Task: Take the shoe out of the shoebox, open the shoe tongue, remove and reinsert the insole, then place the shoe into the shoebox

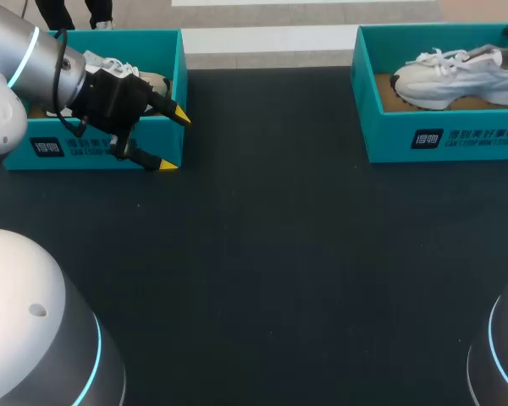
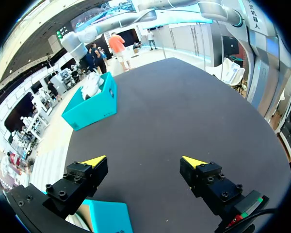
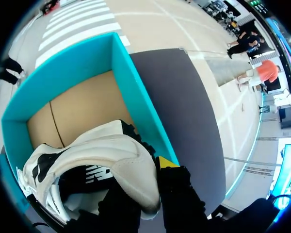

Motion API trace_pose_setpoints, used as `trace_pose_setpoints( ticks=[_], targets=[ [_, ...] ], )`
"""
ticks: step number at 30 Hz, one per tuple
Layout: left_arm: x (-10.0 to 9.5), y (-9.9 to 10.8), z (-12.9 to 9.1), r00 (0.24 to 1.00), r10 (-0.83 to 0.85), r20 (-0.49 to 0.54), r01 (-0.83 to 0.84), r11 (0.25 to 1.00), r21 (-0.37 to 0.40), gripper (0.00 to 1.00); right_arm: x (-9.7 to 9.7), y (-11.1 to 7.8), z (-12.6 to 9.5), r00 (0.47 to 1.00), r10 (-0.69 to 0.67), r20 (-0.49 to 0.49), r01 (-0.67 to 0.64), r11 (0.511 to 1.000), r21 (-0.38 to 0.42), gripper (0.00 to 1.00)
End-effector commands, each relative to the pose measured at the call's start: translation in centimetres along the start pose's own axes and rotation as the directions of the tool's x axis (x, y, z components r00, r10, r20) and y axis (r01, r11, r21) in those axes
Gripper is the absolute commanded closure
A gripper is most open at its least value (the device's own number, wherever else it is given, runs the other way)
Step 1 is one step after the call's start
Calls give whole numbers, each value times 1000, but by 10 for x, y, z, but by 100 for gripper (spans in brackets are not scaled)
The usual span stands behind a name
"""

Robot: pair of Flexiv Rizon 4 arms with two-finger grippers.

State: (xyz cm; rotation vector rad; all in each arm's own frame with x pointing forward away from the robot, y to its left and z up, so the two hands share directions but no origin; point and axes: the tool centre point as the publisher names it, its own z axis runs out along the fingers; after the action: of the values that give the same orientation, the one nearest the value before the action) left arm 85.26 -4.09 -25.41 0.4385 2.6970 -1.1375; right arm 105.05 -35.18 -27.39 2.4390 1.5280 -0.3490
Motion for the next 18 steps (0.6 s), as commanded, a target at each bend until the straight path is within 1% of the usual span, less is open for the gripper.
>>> trace_pose_setpoints(
  ticks=[1, 10, 18],
  targets=[
    [0, 0, 0, 1000, 0, -1, 0, 1000, -2, 0, 6, 6, 5, 1000, -2, 5, 2, 1000, 11, 100],
    [0, 0, 0, 1000, 0, -1, 0, 1000, -2, 0, 10, 3, 13, 1000, -7, 10, 7, 1000, 12, 100],
    [0, 0, 0, 1000, 0, -1, 0, 1000, -2, 0, 10, -9, 20, 1000, -21, 23, 21, 1000, 17, 100]
  ],
)
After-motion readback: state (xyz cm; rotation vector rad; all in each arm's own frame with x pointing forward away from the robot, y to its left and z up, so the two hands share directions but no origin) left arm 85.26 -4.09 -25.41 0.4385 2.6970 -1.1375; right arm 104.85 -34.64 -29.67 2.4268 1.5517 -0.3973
